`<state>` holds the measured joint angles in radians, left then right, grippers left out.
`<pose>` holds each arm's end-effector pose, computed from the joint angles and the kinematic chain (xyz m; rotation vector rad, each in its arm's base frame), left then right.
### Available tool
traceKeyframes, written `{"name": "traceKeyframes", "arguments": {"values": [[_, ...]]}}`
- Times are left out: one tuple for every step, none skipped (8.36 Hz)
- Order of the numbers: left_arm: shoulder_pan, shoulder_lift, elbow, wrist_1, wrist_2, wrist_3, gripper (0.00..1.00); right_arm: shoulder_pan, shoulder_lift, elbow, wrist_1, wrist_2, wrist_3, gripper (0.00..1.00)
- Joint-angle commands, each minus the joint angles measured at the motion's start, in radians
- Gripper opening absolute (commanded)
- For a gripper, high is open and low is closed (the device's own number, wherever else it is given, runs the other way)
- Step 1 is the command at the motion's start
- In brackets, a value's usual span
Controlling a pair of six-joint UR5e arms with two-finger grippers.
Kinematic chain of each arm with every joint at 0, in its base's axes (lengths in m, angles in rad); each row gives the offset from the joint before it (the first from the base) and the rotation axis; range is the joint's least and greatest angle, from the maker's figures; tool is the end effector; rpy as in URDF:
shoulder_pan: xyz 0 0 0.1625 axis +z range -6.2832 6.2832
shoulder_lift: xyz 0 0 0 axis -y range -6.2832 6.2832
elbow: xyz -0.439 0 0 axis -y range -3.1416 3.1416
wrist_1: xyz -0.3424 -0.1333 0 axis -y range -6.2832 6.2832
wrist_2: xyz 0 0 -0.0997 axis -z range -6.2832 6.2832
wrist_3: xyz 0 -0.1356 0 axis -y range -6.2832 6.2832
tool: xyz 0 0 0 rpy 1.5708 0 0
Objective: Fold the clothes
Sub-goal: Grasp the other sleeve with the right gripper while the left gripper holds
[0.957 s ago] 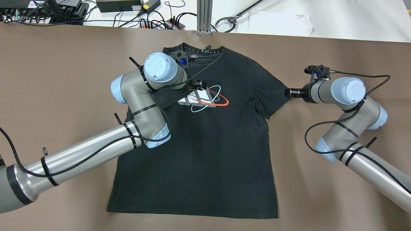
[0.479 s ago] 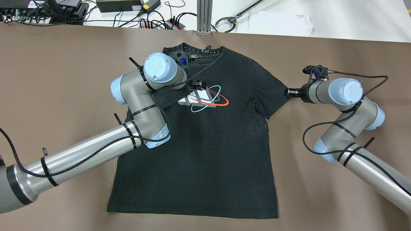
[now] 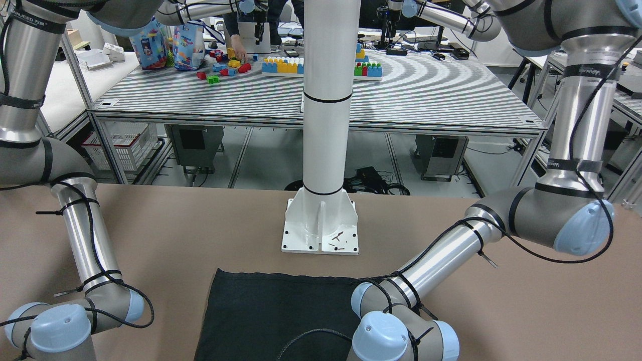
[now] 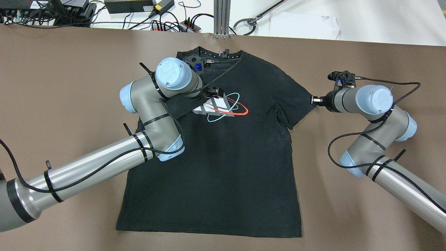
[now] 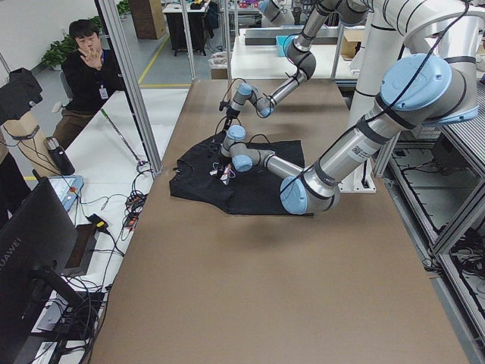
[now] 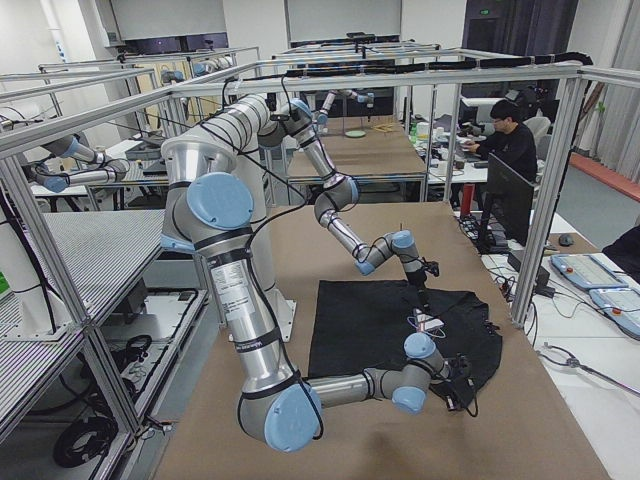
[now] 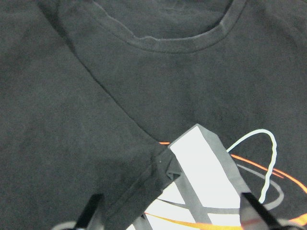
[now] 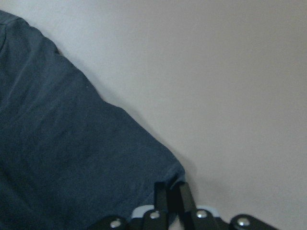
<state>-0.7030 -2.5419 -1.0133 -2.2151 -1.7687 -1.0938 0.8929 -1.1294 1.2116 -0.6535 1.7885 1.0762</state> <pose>0.5724 -0.6249 0.2510 0.4378 0.9757 -0.0994 -0.3543 -0.6058 0.5190 0.4845 -0.8949 0.2547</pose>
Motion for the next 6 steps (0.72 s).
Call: {"name": "traceKeyframes", "arguments": {"values": [[-0.001, 0.0, -0.001, 0.0, 0.0, 0.002, 1.0, 0.0, 0.002, 0.02, 0.0, 0.0, 0.001, 0.0], [-0.001, -0.001, -0.001, 0.0, -0.001, 0.002, 1.0, 0.0, 0.005, 0.028, -0.002, 0.0, 0.002, 0.0], [-0.007, -0.001, -0.002, 0.0, -0.002, 0.006, 1.0, 0.001, 0.025, 0.041, -0.008, 0.002, 0.004, 0.0], [-0.022, -0.001, -0.004, 0.0, -0.003, 0.02, 1.0, 0.001, 0.042, 0.058, -0.026, 0.002, 0.013, 0.0], [-0.038, 0.0, -0.002, -0.002, -0.006, 0.053, 1.0, 0.001, 0.075, 0.084, -0.084, 0.002, 0.022, 0.0], [-0.058, 0.015, -0.002, -0.002, -0.011, 0.086, 1.0, 0.001, 0.129, 0.107, -0.171, 0.002, 0.048, 0.0]]}}
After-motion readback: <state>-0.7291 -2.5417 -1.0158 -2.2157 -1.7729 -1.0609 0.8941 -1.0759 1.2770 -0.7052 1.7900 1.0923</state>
